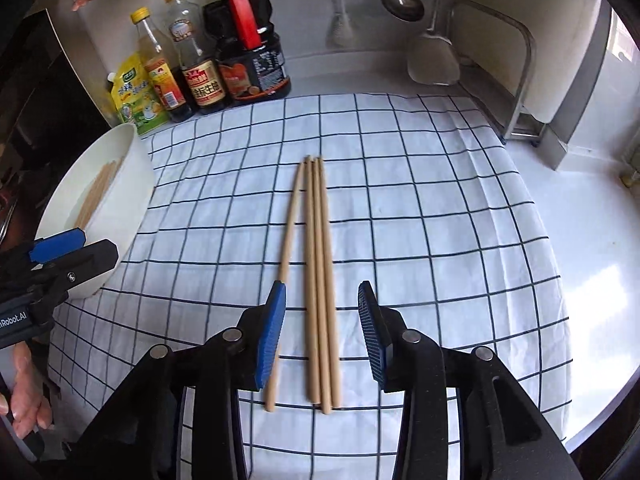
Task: Organize utensils
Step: 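Move both open tools back over the remaining chopsticks on the cloth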
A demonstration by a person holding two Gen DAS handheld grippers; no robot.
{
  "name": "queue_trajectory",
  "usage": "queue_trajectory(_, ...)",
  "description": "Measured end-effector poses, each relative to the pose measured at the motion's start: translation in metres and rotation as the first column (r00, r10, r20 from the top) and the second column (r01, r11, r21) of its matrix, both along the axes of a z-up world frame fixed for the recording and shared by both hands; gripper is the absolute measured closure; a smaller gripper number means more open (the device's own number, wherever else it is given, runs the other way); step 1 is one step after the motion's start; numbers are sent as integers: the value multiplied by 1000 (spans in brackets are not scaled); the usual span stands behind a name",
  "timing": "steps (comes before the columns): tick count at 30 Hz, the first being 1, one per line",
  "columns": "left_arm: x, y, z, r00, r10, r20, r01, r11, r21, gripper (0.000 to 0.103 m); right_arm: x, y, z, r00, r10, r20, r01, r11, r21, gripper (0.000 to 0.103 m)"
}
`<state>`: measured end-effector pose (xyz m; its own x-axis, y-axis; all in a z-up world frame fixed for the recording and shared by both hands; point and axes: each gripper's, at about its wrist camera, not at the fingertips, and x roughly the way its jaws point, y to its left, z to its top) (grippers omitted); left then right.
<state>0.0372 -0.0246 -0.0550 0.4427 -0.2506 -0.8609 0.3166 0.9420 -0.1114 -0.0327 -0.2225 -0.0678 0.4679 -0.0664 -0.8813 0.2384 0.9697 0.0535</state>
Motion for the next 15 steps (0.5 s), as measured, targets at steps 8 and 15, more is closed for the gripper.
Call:
queue_trajectory(8,0,-26,-36,999,20,-44,-21,1000,-2,24,-4,-16,-28,999,14,-36,-15,1000,-19,64)
queue_trajectory(15,-2,-48,-52,998,10,-62,-9,1000,22,24,-1,-23,-43,999,15,-38,-15,1000,-1,64)
